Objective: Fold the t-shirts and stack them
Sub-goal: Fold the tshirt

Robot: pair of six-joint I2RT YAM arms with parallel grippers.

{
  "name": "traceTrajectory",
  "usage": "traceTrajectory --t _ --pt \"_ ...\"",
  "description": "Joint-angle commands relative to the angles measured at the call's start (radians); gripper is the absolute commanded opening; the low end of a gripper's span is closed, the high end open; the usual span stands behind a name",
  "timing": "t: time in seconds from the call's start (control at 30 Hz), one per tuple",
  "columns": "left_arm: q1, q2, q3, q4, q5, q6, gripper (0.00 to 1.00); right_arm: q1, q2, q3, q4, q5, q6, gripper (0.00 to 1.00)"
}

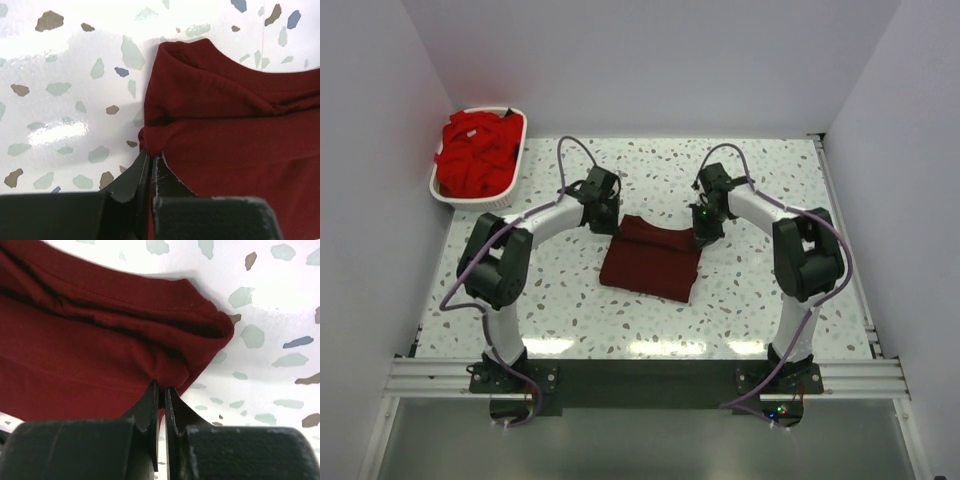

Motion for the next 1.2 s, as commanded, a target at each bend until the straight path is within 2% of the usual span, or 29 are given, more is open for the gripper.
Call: traceTrajectory --t 0.0,0.13,0.33,0.8,1.17 --pt "0.007 -0.034 -0.012 0.096 0.018 -0.001 0.0 -0.003 -0.021 -0.041 0.089 0.003 0.007 0.0" --pt "0.003 -0.093 -0.032 0.11 0.054 0.002 0.0 -0.004 -0.072 -0.109 0.146 0.04 0.029 0.0" --pt "-0.036 -0.15 -0.03 0.159 0.019 0.058 0.0 -0.006 -0.099 -0.21 0.229 0.071 0.072 0.0" --pt "-0.045 0.026 0.002 0.294 0.007 0.114 0.01 -0.012 -0.064 -0.305 0.319 0.082 0.081 0.0" --pt "-0.048 0.073 -0.015 0.32 -0.027 0.095 0.03 -0.014 -0.233 -0.287 0.264 0.083 0.09 0.0"
